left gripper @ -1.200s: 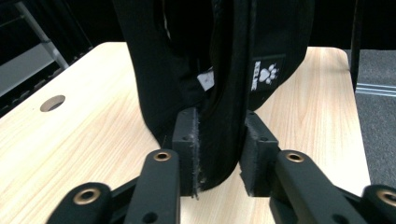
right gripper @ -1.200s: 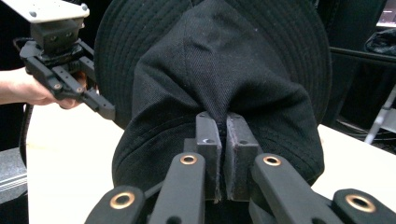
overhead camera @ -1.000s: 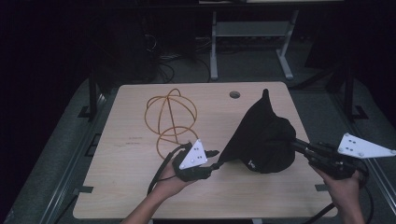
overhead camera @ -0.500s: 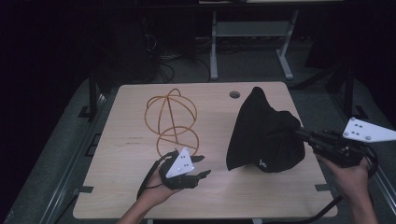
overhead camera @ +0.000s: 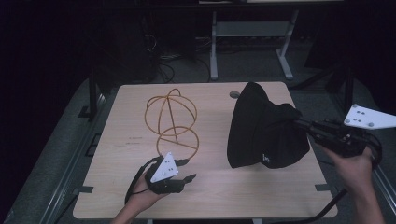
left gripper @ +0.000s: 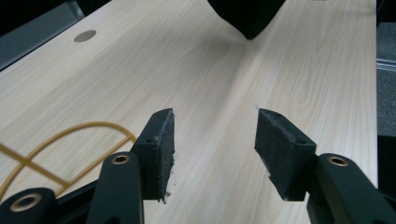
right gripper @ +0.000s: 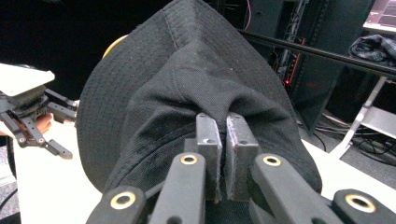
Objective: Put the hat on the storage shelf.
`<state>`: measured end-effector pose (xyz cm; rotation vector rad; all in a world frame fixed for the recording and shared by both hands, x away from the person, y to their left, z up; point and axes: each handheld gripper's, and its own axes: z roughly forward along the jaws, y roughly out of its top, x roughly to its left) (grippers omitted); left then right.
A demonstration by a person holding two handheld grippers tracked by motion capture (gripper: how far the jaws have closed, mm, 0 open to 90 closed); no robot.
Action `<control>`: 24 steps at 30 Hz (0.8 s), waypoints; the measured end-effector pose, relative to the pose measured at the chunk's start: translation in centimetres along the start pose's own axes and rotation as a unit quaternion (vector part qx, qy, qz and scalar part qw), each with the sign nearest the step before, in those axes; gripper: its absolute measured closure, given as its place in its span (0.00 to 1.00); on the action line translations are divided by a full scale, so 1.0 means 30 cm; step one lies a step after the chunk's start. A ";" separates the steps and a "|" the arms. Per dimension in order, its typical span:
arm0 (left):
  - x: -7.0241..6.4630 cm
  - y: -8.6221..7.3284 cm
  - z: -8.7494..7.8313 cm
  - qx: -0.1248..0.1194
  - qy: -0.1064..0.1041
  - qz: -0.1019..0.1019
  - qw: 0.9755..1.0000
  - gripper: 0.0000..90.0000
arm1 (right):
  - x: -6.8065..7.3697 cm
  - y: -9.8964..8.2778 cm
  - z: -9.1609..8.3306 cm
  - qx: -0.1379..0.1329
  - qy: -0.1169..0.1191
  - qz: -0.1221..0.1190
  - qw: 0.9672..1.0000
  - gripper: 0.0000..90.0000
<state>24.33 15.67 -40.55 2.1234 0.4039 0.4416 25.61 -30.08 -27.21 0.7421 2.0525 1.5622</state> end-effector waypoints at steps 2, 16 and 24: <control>0.001 -0.007 -0.002 0.000 0.004 0.001 1.000 0.51 | 0.000 0.018 0.006 0.001 0.000 -0.001 1.000 0.95; 0.035 -0.087 -0.038 0.011 0.026 -0.021 0.999 0.48 | 0.013 0.123 0.058 0.007 0.010 -0.010 1.000 0.95; 0.050 -0.117 -0.043 0.014 0.027 -0.035 0.999 0.44 | 0.019 0.180 0.099 0.018 0.017 -0.016 1.000 0.95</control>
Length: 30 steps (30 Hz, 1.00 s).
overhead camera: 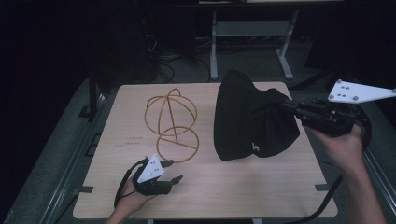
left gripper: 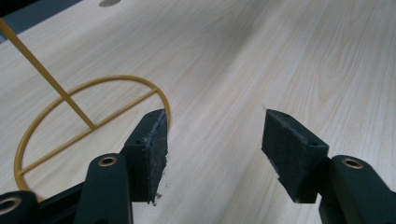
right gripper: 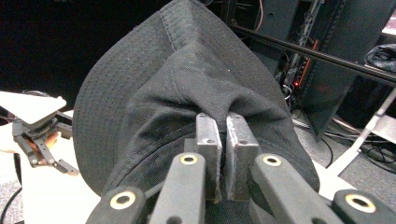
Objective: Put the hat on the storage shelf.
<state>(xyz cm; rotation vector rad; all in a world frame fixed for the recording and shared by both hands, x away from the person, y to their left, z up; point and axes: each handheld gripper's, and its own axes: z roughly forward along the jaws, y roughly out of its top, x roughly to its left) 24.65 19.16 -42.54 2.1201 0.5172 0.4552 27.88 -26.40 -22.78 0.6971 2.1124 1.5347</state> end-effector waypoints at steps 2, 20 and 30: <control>0.007 -0.007 -0.002 0.004 -0.003 -0.004 1.000 0.42 | 0.003 0.013 0.011 0.002 0.002 -0.001 1.000 0.95; 0.023 -0.041 0.002 0.022 -0.013 -0.021 0.999 0.35 | 0.020 0.138 0.113 0.018 0.018 -0.017 1.000 0.95; 0.018 -0.044 0.000 0.023 -0.010 -0.013 1.000 0.34 | 0.033 0.228 0.222 0.023 0.040 -0.016 0.999 0.95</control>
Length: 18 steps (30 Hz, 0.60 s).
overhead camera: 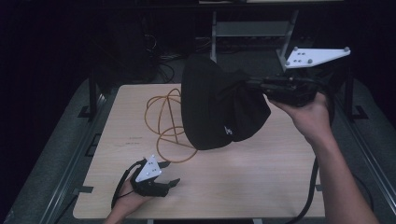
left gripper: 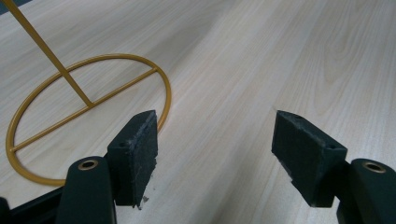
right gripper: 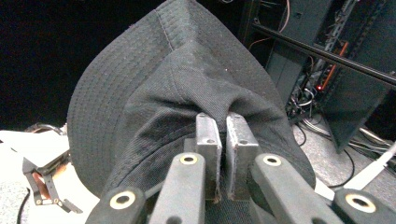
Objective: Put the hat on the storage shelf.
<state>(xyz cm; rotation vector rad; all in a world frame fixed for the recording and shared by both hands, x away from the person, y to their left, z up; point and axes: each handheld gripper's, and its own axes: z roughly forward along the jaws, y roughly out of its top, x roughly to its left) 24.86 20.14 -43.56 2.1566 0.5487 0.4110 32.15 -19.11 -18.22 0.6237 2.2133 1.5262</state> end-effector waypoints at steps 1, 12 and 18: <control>0.000 0.000 0.000 0.000 0.000 0.000 1.000 0.34 | 0.002 0.009 0.011 0.002 0.001 -0.002 1.000 0.95; -0.017 -0.004 0.007 0.001 -0.004 0.003 1.000 0.34 | 0.023 0.079 0.103 0.009 0.023 -0.008 1.000 0.95; -0.028 0.000 0.019 0.008 -0.006 0.017 1.000 0.34 | 0.028 0.095 0.136 0.013 0.031 -0.007 0.999 0.95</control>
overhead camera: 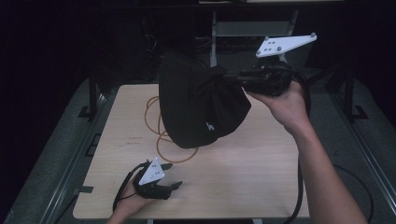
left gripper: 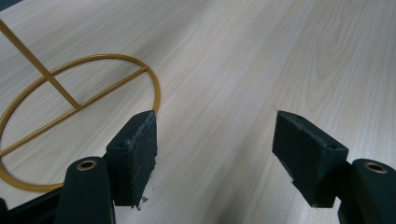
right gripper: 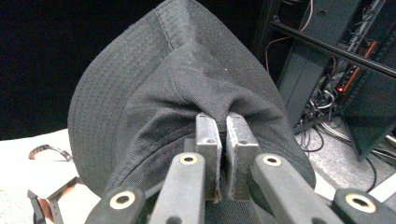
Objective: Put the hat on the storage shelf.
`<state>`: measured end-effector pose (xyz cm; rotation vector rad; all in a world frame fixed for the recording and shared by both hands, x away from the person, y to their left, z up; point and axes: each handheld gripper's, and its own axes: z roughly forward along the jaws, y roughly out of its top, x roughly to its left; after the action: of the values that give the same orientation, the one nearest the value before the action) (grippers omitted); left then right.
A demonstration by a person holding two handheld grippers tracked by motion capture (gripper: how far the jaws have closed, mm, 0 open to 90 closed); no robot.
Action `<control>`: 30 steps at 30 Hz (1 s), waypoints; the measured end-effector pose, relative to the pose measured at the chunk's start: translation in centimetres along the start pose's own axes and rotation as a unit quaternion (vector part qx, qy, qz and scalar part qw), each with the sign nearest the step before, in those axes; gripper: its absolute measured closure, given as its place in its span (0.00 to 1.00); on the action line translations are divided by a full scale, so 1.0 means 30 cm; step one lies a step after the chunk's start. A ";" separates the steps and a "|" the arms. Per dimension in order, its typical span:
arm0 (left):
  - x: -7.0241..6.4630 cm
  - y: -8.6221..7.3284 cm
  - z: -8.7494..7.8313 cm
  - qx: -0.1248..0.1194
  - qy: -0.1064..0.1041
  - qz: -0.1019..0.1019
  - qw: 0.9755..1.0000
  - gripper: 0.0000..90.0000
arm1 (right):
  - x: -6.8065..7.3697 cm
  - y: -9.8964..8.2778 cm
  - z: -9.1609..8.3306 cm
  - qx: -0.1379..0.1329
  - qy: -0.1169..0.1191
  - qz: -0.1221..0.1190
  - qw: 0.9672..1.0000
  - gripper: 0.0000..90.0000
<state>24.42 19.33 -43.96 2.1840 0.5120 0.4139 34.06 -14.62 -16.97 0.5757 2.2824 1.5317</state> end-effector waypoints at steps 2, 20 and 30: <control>-0.004 0.002 0.003 -0.002 -0.002 -0.002 1.000 0.34 | 0.004 0.011 0.015 0.003 0.003 -0.002 1.000 0.95; -0.021 0.011 0.018 -0.004 -0.013 0.004 1.000 0.33 | 0.021 0.148 0.179 0.035 0.027 -0.011 0.999 0.95; -0.010 0.010 0.022 -0.011 -0.014 -0.005 1.000 0.32 | 0.044 0.216 0.283 0.062 0.032 -0.035 0.997 0.95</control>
<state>24.53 18.57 -44.16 2.1613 0.5014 0.3816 37.95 -5.01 -14.10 0.4801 2.4325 1.4011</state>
